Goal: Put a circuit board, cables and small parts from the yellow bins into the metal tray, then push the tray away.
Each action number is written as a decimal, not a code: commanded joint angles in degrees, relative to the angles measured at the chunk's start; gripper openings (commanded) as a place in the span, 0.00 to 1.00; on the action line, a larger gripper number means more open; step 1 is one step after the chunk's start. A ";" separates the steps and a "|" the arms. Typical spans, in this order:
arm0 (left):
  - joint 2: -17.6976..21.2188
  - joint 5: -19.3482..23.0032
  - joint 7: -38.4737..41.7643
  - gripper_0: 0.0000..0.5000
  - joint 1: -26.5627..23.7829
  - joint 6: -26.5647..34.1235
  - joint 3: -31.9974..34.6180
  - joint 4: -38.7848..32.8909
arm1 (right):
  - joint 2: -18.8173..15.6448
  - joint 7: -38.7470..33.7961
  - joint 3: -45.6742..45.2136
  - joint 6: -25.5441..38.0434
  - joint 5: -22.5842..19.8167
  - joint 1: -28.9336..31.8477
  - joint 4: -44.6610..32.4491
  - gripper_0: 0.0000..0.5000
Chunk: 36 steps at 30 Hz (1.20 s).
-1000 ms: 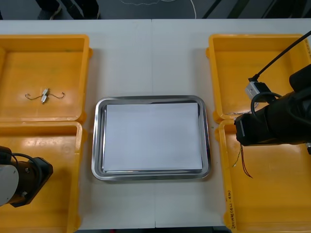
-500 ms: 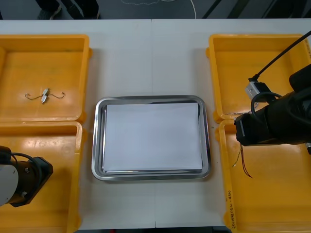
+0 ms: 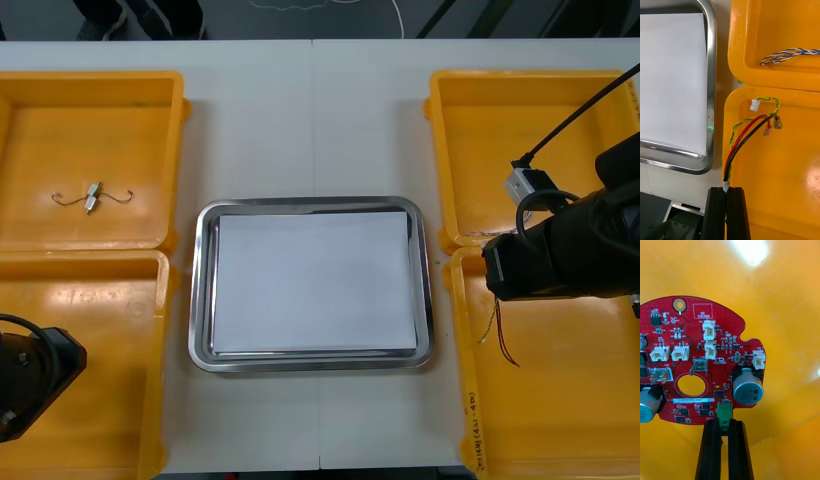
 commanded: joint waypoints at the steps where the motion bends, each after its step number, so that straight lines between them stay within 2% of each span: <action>1: 3.60 4.02 1.56 0.00 -2.27 2.01 4.13 -4.97 | -0.36 2.12 0.49 0.26 0.45 -0.29 -0.34 0.00; 8: 8.43 11.49 1.56 0.00 -4.47 2.01 5.54 -8.81 | -0.36 2.20 0.49 0.26 0.45 -0.37 -0.34 0.00; 15: 12.83 17.38 1.21 0.00 -6.58 2.01 5.72 -8.81 | -0.36 2.20 0.49 0.26 0.28 -0.29 -0.34 0.00; 22: 14.94 21.43 0.94 0.00 -11.76 2.01 5.72 -8.81 | -0.36 2.29 0.49 0.26 0.36 0.15 -0.34 0.00; 24: 15.73 22.66 0.77 0.00 -14.84 2.01 4.57 -8.81 | -0.36 2.29 0.49 0.26 0.45 0.15 -0.34 0.00; 29: 18.72 22.92 1.47 0.00 -19.94 2.01 -0.70 -7.96 | -0.36 2.29 0.49 0.26 0.45 0.15 -0.34 0.00; 36: 18.98 20.81 2.53 0.00 -27.93 2.01 -12.04 -4.62 | -0.62 2.38 0.49 0.26 0.01 0.15 -0.34 0.00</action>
